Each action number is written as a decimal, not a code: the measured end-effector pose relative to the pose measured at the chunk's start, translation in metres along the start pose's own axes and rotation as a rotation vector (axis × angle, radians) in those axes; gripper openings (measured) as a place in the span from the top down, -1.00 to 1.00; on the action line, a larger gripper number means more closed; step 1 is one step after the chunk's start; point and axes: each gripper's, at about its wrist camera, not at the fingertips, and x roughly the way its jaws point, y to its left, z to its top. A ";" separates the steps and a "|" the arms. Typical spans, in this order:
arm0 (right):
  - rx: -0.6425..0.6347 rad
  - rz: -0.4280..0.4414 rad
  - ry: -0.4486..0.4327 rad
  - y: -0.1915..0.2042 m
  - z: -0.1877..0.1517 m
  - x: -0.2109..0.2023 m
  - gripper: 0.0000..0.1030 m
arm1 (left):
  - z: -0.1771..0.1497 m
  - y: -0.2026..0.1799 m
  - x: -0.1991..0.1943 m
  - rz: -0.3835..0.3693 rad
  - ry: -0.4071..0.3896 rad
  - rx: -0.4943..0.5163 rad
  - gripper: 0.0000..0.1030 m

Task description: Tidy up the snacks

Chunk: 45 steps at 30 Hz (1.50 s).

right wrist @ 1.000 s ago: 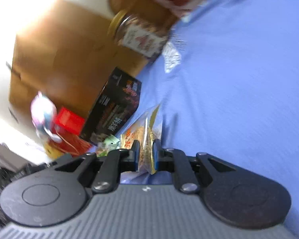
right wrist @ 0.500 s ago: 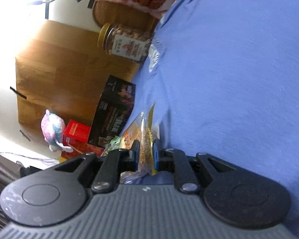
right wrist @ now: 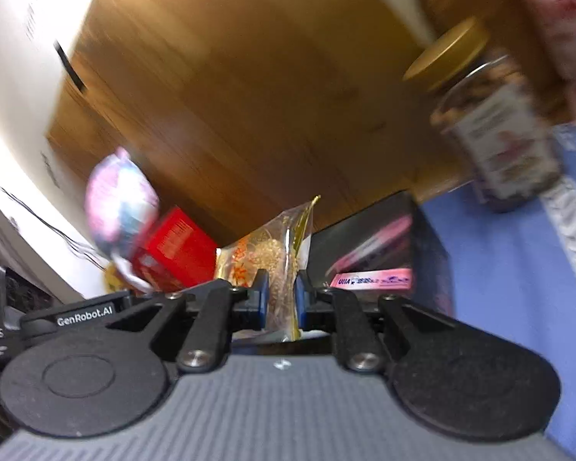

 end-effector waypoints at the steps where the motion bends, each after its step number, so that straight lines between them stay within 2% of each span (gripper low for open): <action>1: -0.033 -0.022 0.019 0.002 -0.001 0.014 0.64 | 0.001 0.005 0.007 0.033 0.007 0.012 0.42; 3: -0.135 -0.075 0.042 0.010 -0.006 0.037 0.57 | 0.003 0.010 0.019 0.112 0.010 0.048 0.33; 4: -0.184 -0.117 0.040 0.015 -0.008 0.041 0.45 | 0.002 0.013 0.020 0.137 0.009 0.069 0.31; 6: -0.233 -0.158 0.017 0.018 -0.010 0.040 0.37 | 0.002 0.017 0.017 0.140 -0.005 0.088 0.30; 10: -0.211 -0.135 -0.035 0.015 -0.012 0.001 0.36 | -0.004 0.022 -0.015 0.108 -0.074 0.088 0.29; 12: -0.202 -0.115 -0.028 0.011 -0.020 -0.025 0.36 | -0.012 0.025 -0.033 0.082 -0.081 0.085 0.27; 13: -0.196 -0.099 -0.030 0.009 -0.027 -0.041 0.37 | -0.019 0.026 -0.041 0.069 -0.074 0.087 0.25; 15: -0.174 -0.096 -0.020 0.002 -0.042 -0.071 0.19 | -0.033 0.026 -0.055 0.037 -0.051 0.100 0.19; 18: -0.169 -0.112 -0.022 -0.013 -0.071 -0.113 0.19 | -0.060 0.025 -0.070 -0.020 0.002 0.119 0.16; 20: -0.138 -0.120 0.000 -0.015 -0.088 -0.122 0.19 | -0.076 0.023 -0.075 -0.050 0.023 0.125 0.06; 22: -0.059 -0.084 0.043 -0.012 -0.100 -0.108 0.19 | -0.087 0.021 -0.077 -0.046 0.029 0.110 -0.01; 25: 0.008 -0.050 0.138 -0.009 -0.114 -0.081 0.23 | -0.100 0.022 -0.072 -0.088 0.079 0.044 0.14; 27: -0.028 -0.069 0.142 0.006 -0.122 -0.078 0.34 | -0.111 0.024 -0.074 -0.133 0.102 0.015 0.22; 29: -0.087 -0.004 0.170 0.026 -0.128 -0.082 0.62 | -0.121 0.027 -0.084 -0.140 0.100 0.006 0.22; 31: -0.151 0.020 0.189 0.042 -0.137 -0.088 0.63 | -0.128 0.034 -0.096 -0.120 0.077 0.005 0.22; 33: -0.178 -0.004 0.171 0.047 -0.141 -0.096 0.58 | -0.132 0.044 -0.107 -0.099 0.060 -0.019 0.22; 40: -0.049 -0.038 0.108 0.021 -0.137 -0.114 0.58 | -0.135 0.068 -0.122 -0.101 0.045 -0.079 0.22; 43: -0.017 -0.080 0.072 0.021 -0.132 -0.098 0.57 | -0.134 0.066 -0.118 -0.106 0.045 -0.093 0.22; 45: -0.023 -0.087 0.083 0.024 -0.130 -0.080 0.57 | -0.132 0.065 -0.117 -0.102 0.032 -0.093 0.22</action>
